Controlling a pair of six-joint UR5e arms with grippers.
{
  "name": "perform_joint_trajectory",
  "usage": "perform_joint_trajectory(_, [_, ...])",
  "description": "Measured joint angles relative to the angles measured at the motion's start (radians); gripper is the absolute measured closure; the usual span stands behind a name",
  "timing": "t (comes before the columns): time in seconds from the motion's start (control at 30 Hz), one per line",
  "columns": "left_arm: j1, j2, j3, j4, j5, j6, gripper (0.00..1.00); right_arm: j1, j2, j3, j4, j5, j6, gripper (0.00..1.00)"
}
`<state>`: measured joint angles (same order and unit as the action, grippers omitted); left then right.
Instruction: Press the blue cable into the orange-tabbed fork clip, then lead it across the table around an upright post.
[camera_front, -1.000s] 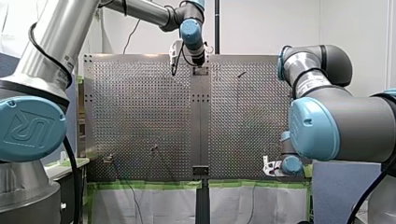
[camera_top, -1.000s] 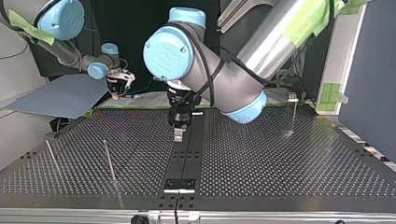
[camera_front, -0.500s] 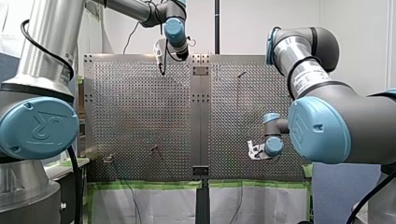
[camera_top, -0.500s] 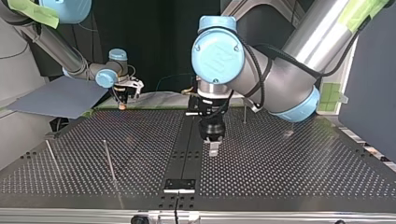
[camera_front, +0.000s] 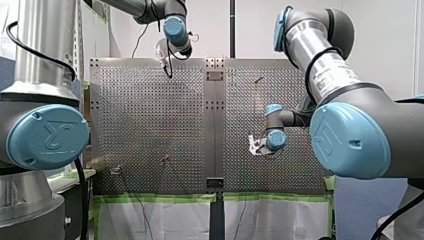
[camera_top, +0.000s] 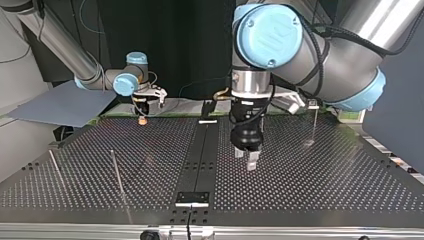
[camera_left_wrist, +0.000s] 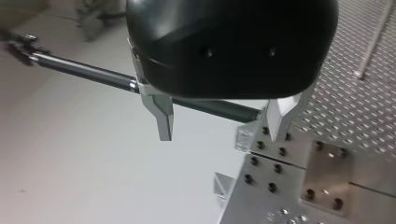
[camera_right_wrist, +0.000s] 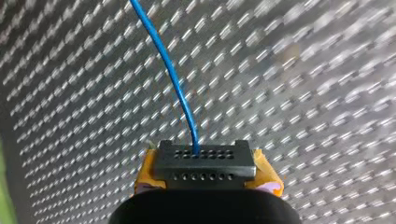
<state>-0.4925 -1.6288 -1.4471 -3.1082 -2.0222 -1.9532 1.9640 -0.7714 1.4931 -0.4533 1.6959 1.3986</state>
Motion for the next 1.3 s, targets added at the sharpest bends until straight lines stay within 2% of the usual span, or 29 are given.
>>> perform_joint_trajectory(0.13, [0.001, 0.010, -0.034, 0.034, 0.001, -0.034, 0.00, 0.027, -0.009, 0.002, 0.001, 0.001, 0.005, 1.00])
perform_joint_trajectory(0.23, [0.002, 0.011, -0.061, 0.061, -0.006, -0.061, 0.00, 0.032, -0.010, 0.005, 0.002, 0.001, 0.010, 1.00])
perform_joint_trajectory(0.43, [0.018, 0.011, -0.111, 0.111, -0.024, -0.111, 0.00, 0.022, -0.017, 0.016, -0.001, 0.000, 0.038, 1.00])
perform_joint_trajectory(0.57, [0.026, 0.011, -0.147, 0.147, -0.018, -0.135, 0.00, 0.013, -0.019, 0.022, -0.003, 0.000, 0.044, 1.00])
perform_joint_trajectory(0.8, [0.028, 0.004, -0.209, 0.209, -0.015, -0.134, 0.00, -0.005, -0.021, 0.031, -0.009, -0.007, 0.047, 1.00])
perform_joint_trajectory(1.07, [0.013, -0.050, -0.276, 0.276, -0.028, -0.123, 0.00, -0.014, -0.022, 0.034, -0.010, -0.016, 0.047, 1.00])
perform_joint_trajectory(1.3, [0.017, -0.109, -0.336, 0.336, -0.034, -0.160, 0.00, -0.015, -0.021, 0.034, -0.011, -0.020, 0.041, 1.00])
